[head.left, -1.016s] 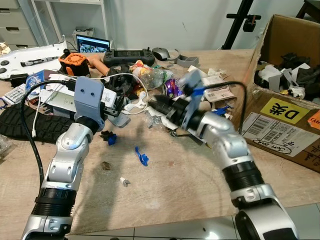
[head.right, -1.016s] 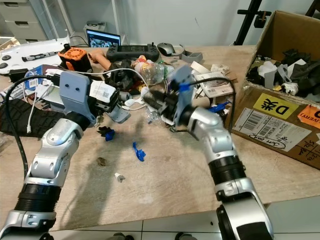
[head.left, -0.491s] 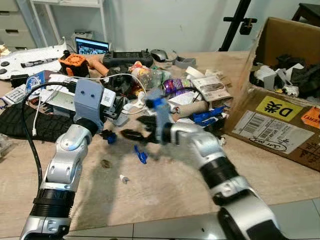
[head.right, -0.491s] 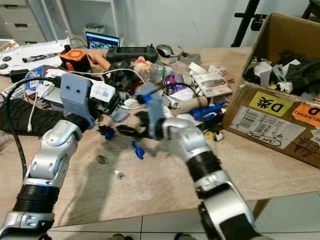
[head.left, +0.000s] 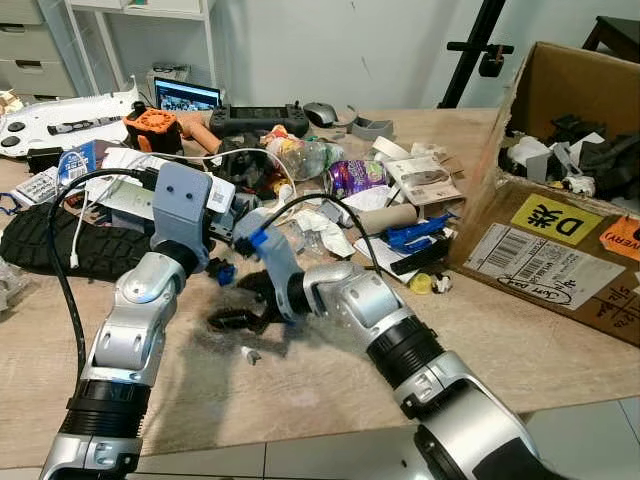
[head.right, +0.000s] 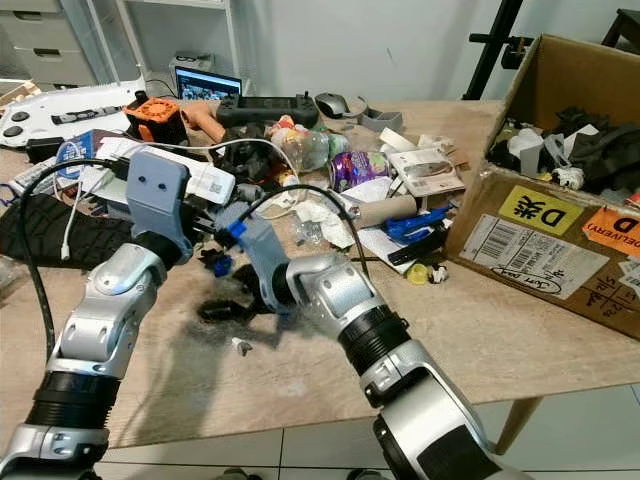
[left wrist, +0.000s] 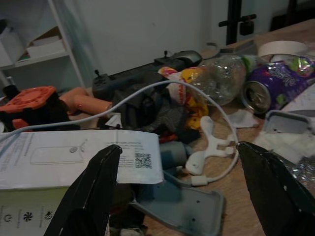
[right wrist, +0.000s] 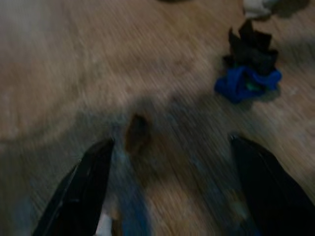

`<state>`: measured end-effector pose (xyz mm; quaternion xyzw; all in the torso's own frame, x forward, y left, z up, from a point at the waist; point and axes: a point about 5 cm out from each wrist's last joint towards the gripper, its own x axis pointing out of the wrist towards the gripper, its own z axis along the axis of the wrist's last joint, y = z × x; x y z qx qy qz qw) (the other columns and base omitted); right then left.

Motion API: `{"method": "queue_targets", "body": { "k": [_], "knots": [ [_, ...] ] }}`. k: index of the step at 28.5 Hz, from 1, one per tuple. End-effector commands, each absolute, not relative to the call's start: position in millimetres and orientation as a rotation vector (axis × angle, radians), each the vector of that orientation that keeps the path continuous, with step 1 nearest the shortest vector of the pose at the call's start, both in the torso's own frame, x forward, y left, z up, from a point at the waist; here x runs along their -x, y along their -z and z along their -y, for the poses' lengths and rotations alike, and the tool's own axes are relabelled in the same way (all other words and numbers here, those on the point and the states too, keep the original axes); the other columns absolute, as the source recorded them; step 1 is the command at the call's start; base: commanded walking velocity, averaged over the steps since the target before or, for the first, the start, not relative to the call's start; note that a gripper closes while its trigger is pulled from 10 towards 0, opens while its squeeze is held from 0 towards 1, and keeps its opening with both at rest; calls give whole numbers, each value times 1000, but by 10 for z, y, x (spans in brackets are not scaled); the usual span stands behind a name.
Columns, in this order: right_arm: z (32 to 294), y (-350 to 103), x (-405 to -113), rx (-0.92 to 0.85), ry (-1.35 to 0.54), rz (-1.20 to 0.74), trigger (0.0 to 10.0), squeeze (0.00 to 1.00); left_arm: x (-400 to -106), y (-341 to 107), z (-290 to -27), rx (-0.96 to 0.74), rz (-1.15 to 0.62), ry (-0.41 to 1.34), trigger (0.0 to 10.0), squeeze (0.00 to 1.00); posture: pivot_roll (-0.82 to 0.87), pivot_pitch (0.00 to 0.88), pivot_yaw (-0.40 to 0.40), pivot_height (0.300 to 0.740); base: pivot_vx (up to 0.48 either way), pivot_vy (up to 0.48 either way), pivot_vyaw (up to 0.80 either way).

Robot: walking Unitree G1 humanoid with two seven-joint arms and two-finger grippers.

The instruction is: Picking trash to rubbish bin

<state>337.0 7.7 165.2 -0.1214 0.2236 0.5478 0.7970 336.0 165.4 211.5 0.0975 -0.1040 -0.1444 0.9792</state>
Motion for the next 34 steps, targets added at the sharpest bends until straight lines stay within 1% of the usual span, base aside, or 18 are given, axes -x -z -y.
{"method": "queue_targets", "body": {
  "k": [1, 5, 7, 13, 18, 22, 26, 27, 28, 29, 30, 34],
  "knots": [
    [5, -1500, -3349, 315, -1148, -558, 10000, 0, -3336, -2055, -1624, -189, 184, 302, 10000, 0, 56, 108, -20, 740, 0, 0, 0],
    [127, -1445, -3371, 423, -1100, -578, 10000, 0, -3334, -2047, -1603, -182, 182, 305, 10000, 0, 52, 105, -20, 740, 0, 0, 0],
    [147, -1442, -3369, 431, -1095, -580, 10000, 0, -3332, -2046, -1592, -180, 182, 307, 10000, 0, 49, 101, -19, 740, 0, 0, 0],
    [305, -1390, -3376, 526, -1033, -595, 10000, 0, -3322, -2045, -1531, -173, 184, 316, 10000, 0, 44, 93, -16, 740, 0, 0, 0],
    [340, -1304, -3309, 541, -1035, -615, 10000, 0, -3311, -2030, -1512, -178, 183, 318, 10000, 0, 46, 80, -15, 740, 0, 0, 0],
    [342, -1192, -3220, 543, -1048, -647, 10000, 0, -3295, -2021, -1510, -196, 187, 318, 10000, 0, 49, 52, -17, 740, 0, 0, 0],
    [341, -1125, -3201, 538, -1040, -655, 10000, 0, -3289, -2013, -1511, -202, 187, 312, 10000, 0, 51, 46, -17, 740, 0, 0, 0],
    [371, -1100, -3209, 544, -1031, -669, 9490, 0, -3293, -2023, -1501, -204, 190, 315, 10000, 0, 55, 43, -23, 740, 0, 0, 0],
    [380, -1096, -3209, 546, -1029, -673, 3922, 0, -3293, -2026, -1498, -207, 190, 317, 10000, 0, 55, 43, -23, 740, 0, 0, 0],
    [391, -1094, -3218, 547, -1026, -678, 3922, 0, -3300, -2031, -1496, -204, 189, 316, 10000, 0, 54, 69, -28, 740, 0, 0, 0],
    [396, -1096, -3224, 538, -1023, -683, 0, 0, -3308, -2027, -1501, -185, 183, 313, 10000, 0, 54, 78, -31, 740, 0, 0, 0],
    [405, -1088, -3195, 503, -1036, -707, 0, 0, -3294, -2003, -1513, -198, 170, 354, 10000, 0, 51, 66, -27, 740, 0, 0, 0]
  ]
}}
